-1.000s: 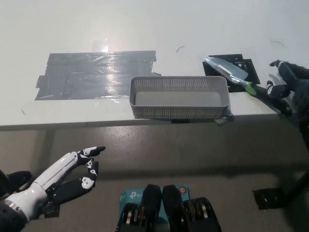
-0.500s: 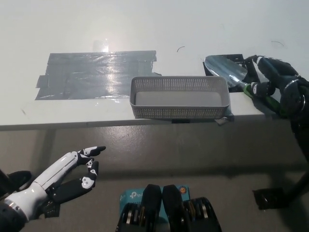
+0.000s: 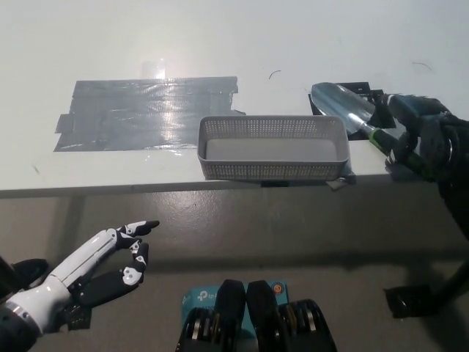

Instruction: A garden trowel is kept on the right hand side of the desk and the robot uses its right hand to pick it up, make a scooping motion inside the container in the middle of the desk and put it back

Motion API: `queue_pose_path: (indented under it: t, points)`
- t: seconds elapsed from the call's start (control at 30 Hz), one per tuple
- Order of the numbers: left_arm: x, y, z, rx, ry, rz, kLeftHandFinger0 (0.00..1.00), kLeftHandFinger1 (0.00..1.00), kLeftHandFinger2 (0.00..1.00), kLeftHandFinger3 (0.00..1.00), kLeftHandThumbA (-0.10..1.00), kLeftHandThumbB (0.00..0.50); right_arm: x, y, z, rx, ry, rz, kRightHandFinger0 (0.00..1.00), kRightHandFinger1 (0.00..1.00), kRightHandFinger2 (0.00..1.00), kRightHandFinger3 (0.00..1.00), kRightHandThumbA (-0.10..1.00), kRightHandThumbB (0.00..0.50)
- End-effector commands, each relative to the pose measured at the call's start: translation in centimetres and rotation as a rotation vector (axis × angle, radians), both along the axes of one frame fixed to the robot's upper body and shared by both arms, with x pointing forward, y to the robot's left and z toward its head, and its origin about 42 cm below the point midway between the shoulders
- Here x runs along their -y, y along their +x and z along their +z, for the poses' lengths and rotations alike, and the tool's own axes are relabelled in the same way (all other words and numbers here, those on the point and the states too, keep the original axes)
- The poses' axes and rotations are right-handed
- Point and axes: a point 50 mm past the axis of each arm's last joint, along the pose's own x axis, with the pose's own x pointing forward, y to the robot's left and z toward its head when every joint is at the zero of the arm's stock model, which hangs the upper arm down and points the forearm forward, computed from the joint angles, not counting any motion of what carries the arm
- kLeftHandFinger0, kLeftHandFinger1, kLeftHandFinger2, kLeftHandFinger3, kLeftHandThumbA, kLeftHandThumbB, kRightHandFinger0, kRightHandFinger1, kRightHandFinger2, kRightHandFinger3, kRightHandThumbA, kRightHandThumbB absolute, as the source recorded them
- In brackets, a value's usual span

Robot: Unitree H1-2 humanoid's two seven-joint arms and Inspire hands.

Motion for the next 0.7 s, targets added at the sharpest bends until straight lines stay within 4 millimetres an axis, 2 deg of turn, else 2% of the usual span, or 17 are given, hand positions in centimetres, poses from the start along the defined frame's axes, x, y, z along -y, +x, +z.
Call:
queue_pose_path:
  t: [0.0, 0.03, 0.07, 0.17, 0.27, 0.33, 0.53, 0.63, 0.67]
  points:
    - [-0.3, 0.5, 1.5, 0.053, 0.008, -0.023, 1.0, 1.0, 1.0, 1.0, 1.0, 0.221, -0.2, 0.7, 2.0, 0.028, -0.014, -0.063, 1.0, 1.0, 1.0, 1.0, 1.0, 0.5]
    - [-0.3, 0.5, 1.6, 0.054, 0.007, -0.021, 1.0, 1.0, 1.0, 1.0, 1.0, 0.228, -0.3, 0.7, 1.9, 0.028, -0.014, -0.066, 1.0, 1.0, 1.0, 1.0, 1.0, 0.5]
    - [-0.2, 0.5, 1.7, 0.061, 0.008, -0.021, 1.0, 1.0, 1.0, 1.0, 1.0, 0.207, -0.6, 0.8, 1.5, 0.026, -0.007, -0.071, 1.0, 1.0, 1.0, 1.0, 1.0, 0.5]
    - [-0.1, 0.5, 1.8, 0.064, 0.012, -0.022, 1.0, 1.0, 1.0, 1.0, 1.0, 0.192, -1.5, 0.5, 0.6, 0.015, 0.007, -0.075, 1.0, 1.0, 1.0, 1.0, 1.0, 0.5]
    - [-0.2, 0.5, 1.9, 0.058, 0.014, -0.02, 1.0, 1.0, 1.0, 1.0, 1.0, 0.195, -1.7, 0.3, -0.2, 0.007, 0.024, -0.084, 1.0, 1.0, 1.0, 1.0, 1.0, 0.5]
    - [-0.3, 0.6, 1.9, 0.059, 0.013, -0.023, 1.0, 1.0, 1.0, 1.0, 1.0, 0.178, -1.6, 0.2, -0.7, -0.006, 0.052, -0.093, 1.0, 1.0, 1.0, 1.0, 1.0, 0.5]
    - [-0.1, 0.6, 2.0, 0.051, 0.001, -0.022, 1.0, 1.0, 1.0, 1.0, 1.0, 0.232, -1.4, 0.4, -1.6, -0.035, 0.086, -0.123, 1.0, 1.0, 1.0, 1.0, 1.0, 0.5]
    - [0.0, 0.7, 2.0, 0.053, -0.005, -0.025, 1.0, 1.0, 1.0, 1.0, 1.0, 0.226, -1.3, 0.3, -1.9, -0.033, 0.096, -0.13, 1.0, 1.0, 1.0, 1.0, 1.0, 0.474]
    - [0.0, 0.8, 2.0, 0.06, 0.01, -0.025, 1.0, 1.0, 1.0, 1.0, 1.0, 0.21, -1.4, 0.4, -2.3, -0.042, 0.115, -0.136, 1.0, 1.0, 1.0, 1.0, 1.0, 0.444]
